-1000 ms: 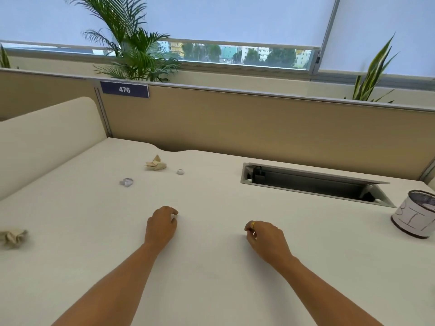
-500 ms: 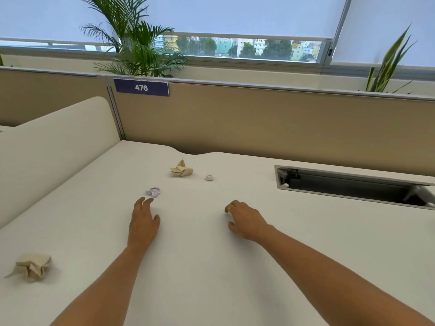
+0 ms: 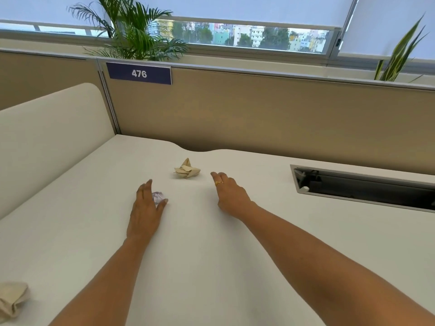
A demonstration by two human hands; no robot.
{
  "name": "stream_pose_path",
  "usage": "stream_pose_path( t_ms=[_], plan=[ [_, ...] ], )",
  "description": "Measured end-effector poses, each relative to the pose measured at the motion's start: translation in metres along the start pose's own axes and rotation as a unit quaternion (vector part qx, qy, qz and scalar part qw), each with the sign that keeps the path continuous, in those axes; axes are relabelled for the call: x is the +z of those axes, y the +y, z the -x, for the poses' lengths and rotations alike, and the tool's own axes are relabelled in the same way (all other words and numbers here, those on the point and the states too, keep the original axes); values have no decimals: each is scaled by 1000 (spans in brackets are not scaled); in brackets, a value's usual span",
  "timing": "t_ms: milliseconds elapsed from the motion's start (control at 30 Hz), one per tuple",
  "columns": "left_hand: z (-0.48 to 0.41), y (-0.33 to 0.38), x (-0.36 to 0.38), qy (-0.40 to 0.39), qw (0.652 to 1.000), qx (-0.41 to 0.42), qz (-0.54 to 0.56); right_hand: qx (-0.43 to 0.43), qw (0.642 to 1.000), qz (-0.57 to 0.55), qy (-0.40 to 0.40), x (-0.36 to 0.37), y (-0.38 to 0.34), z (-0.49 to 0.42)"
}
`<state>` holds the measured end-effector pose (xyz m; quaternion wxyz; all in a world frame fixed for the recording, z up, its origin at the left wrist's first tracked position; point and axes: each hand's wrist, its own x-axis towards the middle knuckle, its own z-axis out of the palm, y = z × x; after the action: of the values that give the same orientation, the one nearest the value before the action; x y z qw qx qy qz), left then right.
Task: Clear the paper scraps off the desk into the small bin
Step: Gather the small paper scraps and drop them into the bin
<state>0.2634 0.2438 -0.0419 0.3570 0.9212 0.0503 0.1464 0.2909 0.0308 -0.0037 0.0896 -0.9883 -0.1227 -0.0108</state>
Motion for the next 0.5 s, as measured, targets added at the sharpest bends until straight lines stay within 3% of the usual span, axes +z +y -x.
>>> stream_pose_path(
  t_ms=[133,367,500],
  plan=[
    [-1,-1,8,-24,996,18,-84,8,999,26,-35,3,2,-16],
    [1,-4,13,-14,994,19,-109,13,990,50,-131,3,-3,-36],
    [4,-3,12,3,994,46,-99,5,996,36,-80,7,0,-28]
  ],
)
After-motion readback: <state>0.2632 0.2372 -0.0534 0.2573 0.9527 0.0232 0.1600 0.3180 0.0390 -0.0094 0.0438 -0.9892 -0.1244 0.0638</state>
